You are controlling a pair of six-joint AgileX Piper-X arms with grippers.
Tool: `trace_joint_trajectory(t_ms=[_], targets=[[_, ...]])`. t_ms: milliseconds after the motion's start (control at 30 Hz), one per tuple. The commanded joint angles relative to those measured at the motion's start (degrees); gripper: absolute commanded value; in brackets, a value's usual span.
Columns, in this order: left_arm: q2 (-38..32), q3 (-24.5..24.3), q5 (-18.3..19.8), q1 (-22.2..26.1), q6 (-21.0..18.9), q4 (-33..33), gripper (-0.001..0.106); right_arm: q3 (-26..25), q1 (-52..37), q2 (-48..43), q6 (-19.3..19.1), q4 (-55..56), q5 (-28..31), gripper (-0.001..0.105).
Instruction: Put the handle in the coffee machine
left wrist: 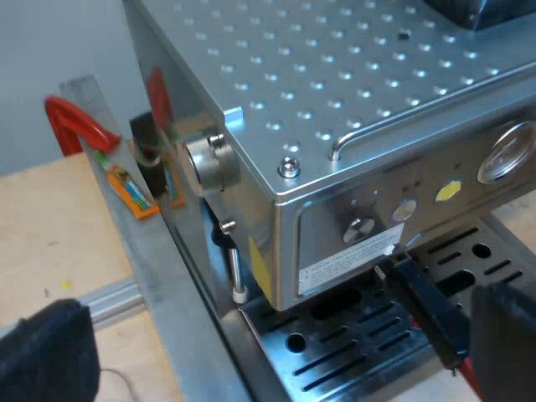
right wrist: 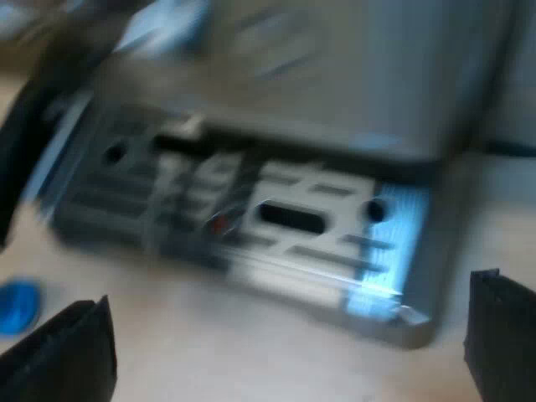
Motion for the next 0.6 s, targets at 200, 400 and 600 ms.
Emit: trace_joint_trajectory(t_ms=[200, 400, 600], targets=[[-5.5, -0.47, -5.21, 0.18, -0.96, 4.9, 0.091, -0.7, -20.84, -7.33, -9.44, 3.64, -3.46, 0.085], [-9.68, -0.47, -6.31, 0.18, -0.7, 8.29, 0.091, -0.7, -32.88, -12.83, -17.06, 8.46, -5.25, 0.085], [-17.66, -0.47, -8.08, 0.18, 2.49, 11.47, 0.091, -0.7, -36.5, -20.78, -20.26, 15.45, -10.06, 0.085]])
